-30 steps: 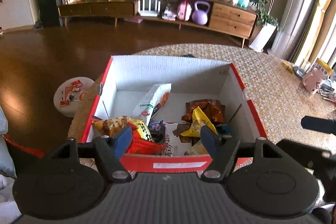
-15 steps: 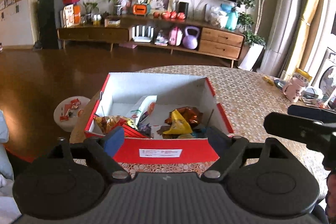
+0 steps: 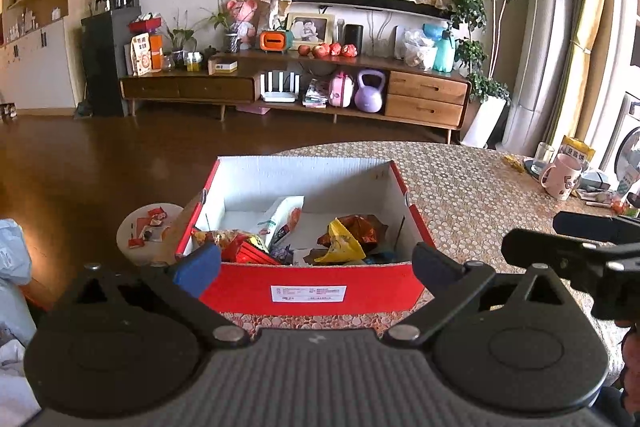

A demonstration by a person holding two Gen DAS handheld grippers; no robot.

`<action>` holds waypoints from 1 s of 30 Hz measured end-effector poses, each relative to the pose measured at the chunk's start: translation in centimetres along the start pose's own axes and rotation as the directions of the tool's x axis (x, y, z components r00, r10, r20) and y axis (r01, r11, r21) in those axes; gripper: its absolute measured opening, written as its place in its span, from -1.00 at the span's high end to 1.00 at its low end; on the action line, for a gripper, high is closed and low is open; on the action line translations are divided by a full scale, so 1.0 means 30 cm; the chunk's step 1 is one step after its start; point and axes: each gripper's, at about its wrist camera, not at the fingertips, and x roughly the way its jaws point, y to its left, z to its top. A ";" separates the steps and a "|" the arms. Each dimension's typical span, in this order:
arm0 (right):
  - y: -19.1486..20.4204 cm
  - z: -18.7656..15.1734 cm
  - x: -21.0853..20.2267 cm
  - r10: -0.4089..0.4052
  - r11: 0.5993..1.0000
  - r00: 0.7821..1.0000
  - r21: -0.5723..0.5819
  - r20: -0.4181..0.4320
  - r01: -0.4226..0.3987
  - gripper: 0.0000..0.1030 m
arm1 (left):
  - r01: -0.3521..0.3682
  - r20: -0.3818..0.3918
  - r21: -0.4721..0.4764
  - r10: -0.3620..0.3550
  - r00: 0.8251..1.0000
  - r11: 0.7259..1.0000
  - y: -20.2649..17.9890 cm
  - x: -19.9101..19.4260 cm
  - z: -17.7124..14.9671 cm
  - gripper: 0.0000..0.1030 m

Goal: Organize snacks

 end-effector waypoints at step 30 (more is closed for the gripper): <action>-0.006 0.007 -0.006 -0.047 0.999 0.999 -0.002 -0.004 0.047 -1.00 | 0.001 -0.060 -0.033 -0.003 0.998 0.999 0.013 -0.009 0.032 -0.99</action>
